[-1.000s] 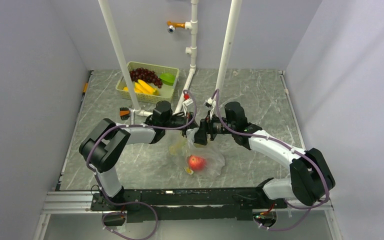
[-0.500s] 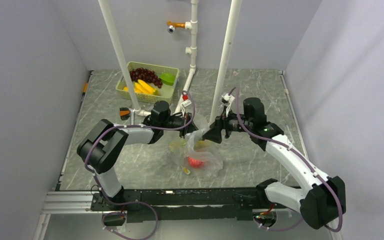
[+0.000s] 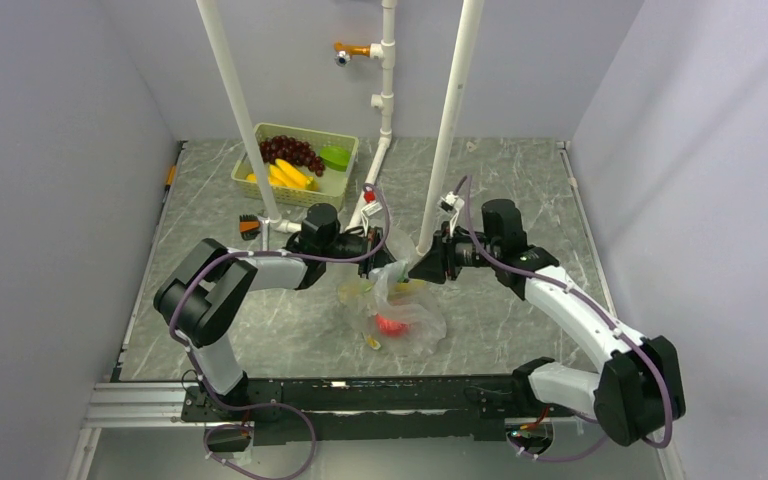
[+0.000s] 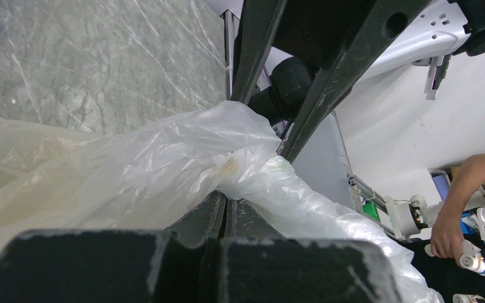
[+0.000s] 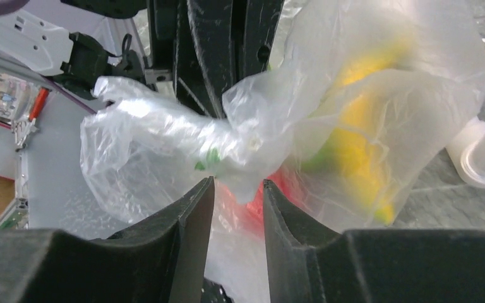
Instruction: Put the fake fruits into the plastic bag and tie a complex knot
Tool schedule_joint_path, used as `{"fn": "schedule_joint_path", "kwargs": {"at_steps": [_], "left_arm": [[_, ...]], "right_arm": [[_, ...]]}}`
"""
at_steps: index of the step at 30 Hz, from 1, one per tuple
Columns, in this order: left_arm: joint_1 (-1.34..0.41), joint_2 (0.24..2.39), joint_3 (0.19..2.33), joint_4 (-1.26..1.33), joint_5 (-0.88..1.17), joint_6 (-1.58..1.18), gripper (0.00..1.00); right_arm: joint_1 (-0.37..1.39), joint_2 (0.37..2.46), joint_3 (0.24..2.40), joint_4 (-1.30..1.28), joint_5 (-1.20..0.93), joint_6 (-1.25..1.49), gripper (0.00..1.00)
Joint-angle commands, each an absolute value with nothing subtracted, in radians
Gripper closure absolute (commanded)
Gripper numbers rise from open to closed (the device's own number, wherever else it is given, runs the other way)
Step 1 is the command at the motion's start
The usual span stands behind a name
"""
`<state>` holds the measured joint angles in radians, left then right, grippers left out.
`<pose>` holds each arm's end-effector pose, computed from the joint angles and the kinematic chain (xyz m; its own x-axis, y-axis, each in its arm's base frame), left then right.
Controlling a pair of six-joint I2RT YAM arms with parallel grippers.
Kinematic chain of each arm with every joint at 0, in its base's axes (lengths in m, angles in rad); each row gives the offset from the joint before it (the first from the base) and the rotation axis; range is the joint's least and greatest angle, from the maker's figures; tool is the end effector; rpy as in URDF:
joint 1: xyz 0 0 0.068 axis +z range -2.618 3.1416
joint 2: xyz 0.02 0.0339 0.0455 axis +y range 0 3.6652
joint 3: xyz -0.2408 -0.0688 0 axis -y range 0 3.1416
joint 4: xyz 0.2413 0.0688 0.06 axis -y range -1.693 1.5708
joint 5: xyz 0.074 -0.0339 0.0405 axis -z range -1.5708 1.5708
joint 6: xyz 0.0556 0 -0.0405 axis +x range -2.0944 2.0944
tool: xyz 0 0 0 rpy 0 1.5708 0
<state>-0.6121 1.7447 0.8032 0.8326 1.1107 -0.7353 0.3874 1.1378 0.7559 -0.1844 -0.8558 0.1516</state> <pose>0.2581 -0.2421 0.1802 -0.7261 0.1458 -0.6719 0.6702 -0.0681 -0.7391 0.2234 0.1365 0.2386 -0.6176 -0.1450 -0.7730 -0.7530 0.3927 0.5279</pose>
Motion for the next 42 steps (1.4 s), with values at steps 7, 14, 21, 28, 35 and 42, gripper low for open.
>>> {"fn": "schedule_joint_path", "kwargs": {"at_steps": [7,14,21,28,35,42], "left_arm": [[-0.625,1.715,0.776,0.884,1.148,-0.688,1.00],[-0.626,1.710,0.753,0.830,1.166,-0.626,1.00],[-0.604,1.715,0.758,0.958,1.141,-0.734,1.00],[-0.603,1.699,0.752,0.957,1.144,-0.724,1.00],[-0.603,1.704,0.758,0.978,1.150,-0.737,1.00],[-0.607,1.712,0.769,0.995,1.161,-0.746,1.00]], "right_arm": [[0.413,1.274,0.837,0.119,-0.873,0.265,0.79],[0.418,1.287,0.877,0.199,-0.873,0.335,0.91],[0.425,1.205,0.806,-0.003,-0.865,0.200,0.58],[0.336,1.039,0.816,-0.269,-0.857,0.069,0.42],[0.334,0.989,0.736,-0.304,-0.859,0.011,0.65],[0.401,1.090,0.723,-0.139,-0.860,0.071,0.66]]}}
